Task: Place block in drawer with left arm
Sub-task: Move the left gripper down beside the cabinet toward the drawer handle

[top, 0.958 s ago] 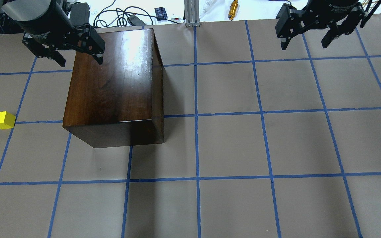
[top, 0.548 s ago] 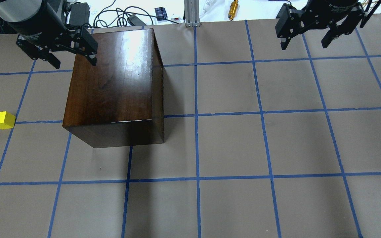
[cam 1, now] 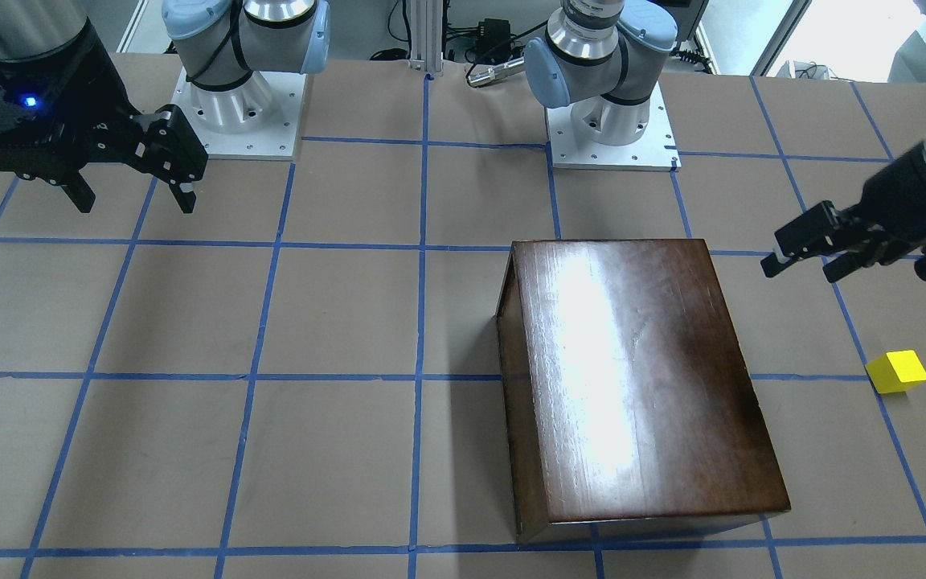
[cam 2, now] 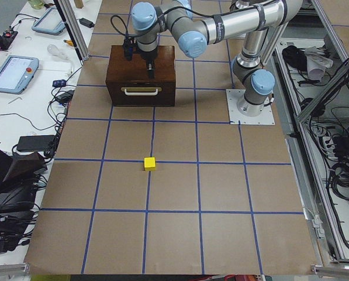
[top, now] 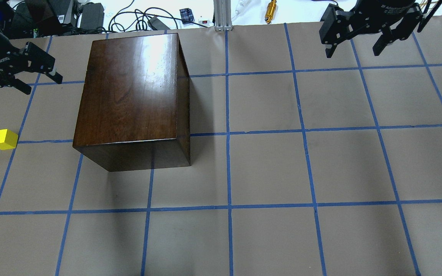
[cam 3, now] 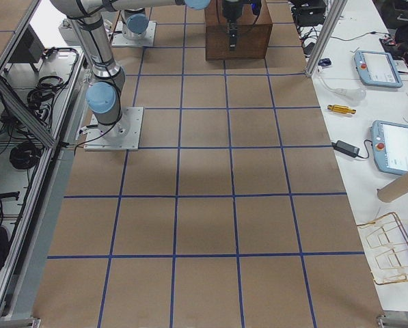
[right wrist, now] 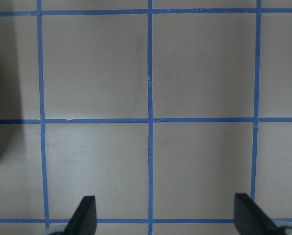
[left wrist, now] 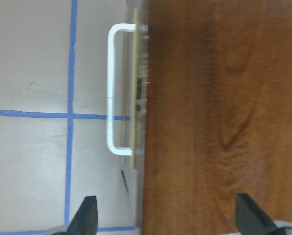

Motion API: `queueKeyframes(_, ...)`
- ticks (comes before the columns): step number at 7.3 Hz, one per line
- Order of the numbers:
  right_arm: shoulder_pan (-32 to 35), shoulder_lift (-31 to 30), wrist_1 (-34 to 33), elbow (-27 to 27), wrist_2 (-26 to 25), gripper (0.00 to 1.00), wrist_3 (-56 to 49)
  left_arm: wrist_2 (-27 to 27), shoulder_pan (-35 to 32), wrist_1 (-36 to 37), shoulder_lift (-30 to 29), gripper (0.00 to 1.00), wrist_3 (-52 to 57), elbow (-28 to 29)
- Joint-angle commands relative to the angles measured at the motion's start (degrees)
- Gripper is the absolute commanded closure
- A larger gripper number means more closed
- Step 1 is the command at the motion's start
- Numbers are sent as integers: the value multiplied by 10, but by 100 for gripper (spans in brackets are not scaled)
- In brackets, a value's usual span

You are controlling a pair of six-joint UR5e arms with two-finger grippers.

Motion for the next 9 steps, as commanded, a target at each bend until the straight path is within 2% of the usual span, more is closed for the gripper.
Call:
queueKeyframes(1,-1,0,0,0,0,0,0,-33,34,21,-61,0,66,1)
queueKeyframes(4,0,0,0,0,0,0,0,-62,35,73,-127,0,110,-4)
queueKeyframes(5,-1,0,0,0,0,0,0,-63,35,80,-135,0,109,-15)
queueKeyframes(6,0,0,0,0,0,0,0,-70,35,114,-137,4,107,-33)
queueKeyframes(7,-1,0,0,0,0,0,0,-92,33,117,-137,4,106,-47)
queueKeyframes(9,0,-1,0,0,1,0,0,-93,33,121,-138,2,106,-50)
